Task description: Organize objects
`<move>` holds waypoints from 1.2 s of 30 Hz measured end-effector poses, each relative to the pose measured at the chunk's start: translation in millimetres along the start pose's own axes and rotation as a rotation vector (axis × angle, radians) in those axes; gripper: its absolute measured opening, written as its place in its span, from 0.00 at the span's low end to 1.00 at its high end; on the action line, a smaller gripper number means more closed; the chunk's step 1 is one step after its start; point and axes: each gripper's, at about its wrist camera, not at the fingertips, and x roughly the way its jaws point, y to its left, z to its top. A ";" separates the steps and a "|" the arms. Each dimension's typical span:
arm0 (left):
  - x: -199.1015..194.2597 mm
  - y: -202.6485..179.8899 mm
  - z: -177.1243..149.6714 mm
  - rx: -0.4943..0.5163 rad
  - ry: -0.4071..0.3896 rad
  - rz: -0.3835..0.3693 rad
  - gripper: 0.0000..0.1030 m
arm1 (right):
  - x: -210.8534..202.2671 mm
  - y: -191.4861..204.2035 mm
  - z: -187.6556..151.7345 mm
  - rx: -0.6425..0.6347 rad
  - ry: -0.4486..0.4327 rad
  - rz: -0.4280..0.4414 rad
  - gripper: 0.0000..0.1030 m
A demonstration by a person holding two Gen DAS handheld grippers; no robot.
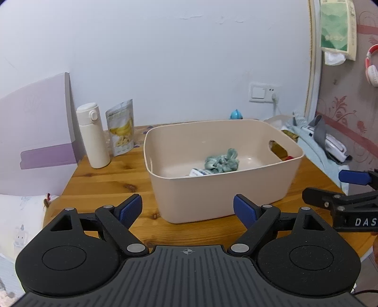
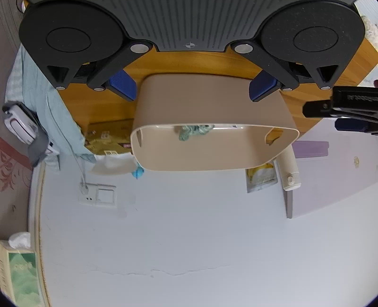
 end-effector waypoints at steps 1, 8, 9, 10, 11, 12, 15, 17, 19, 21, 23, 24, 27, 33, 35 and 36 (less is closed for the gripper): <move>-3.5 -0.5 -1.3 0.003 -0.006 0.004 0.83 | -3.0 -0.4 -0.7 0.003 -0.004 -0.007 1.00; -25.7 -3.0 -12.1 -0.009 -0.020 0.013 0.83 | -35.6 -2.4 -8.7 0.029 -0.076 -0.045 1.00; -29.4 -3.7 -13.8 -0.009 -0.024 0.015 0.83 | -39.7 -1.8 -10.5 0.031 -0.079 -0.050 1.00; -33.8 -4.5 -15.6 -0.010 -0.031 0.016 0.83 | -43.8 -1.5 -12.6 0.033 -0.082 -0.050 1.00; -37.5 -5.1 -17.1 -0.013 -0.034 0.017 0.83 | -47.8 -1.2 -14.4 0.034 -0.083 -0.049 1.00; -41.3 -5.0 -18.8 -0.022 -0.036 0.018 0.83 | -50.6 -0.7 -15.3 0.033 -0.084 -0.048 1.00; -50.3 -2.3 -24.2 -0.064 -0.022 0.009 0.83 | -60.7 2.0 -18.6 0.025 -0.094 -0.047 1.00; -56.2 -1.1 -28.1 -0.075 -0.024 0.015 0.83 | -64.3 3.9 -21.8 0.015 -0.095 -0.042 1.00; -62.6 -0.3 -31.9 -0.069 -0.031 0.028 0.83 | -66.5 6.0 -25.9 0.008 -0.091 -0.046 1.00; -69.7 1.4 -35.4 -0.067 -0.037 0.040 0.83 | -69.3 8.4 -30.4 -0.002 -0.088 -0.051 1.00; -76.4 3.2 -38.3 -0.072 -0.043 0.046 0.83 | -73.3 10.7 -33.7 -0.009 -0.088 -0.056 1.00; -79.8 3.8 -39.8 -0.075 -0.047 0.045 0.83 | -75.6 11.6 -34.9 -0.012 -0.088 -0.059 1.00; -88.4 3.6 -45.1 -0.081 -0.049 0.032 0.83 | -82.0 14.3 -38.2 -0.026 -0.092 -0.069 1.00; -95.6 -1.3 -58.1 -0.077 -0.025 0.011 0.83 | -89.6 19.4 -46.3 -0.041 -0.082 -0.073 1.00; -93.9 -1.4 -62.1 -0.087 -0.010 0.011 0.83 | -91.3 21.9 -50.0 -0.050 -0.071 -0.077 1.00; -92.6 -1.1 -64.0 -0.094 0.000 0.009 0.83 | -91.8 22.8 -51.6 -0.053 -0.067 -0.078 1.00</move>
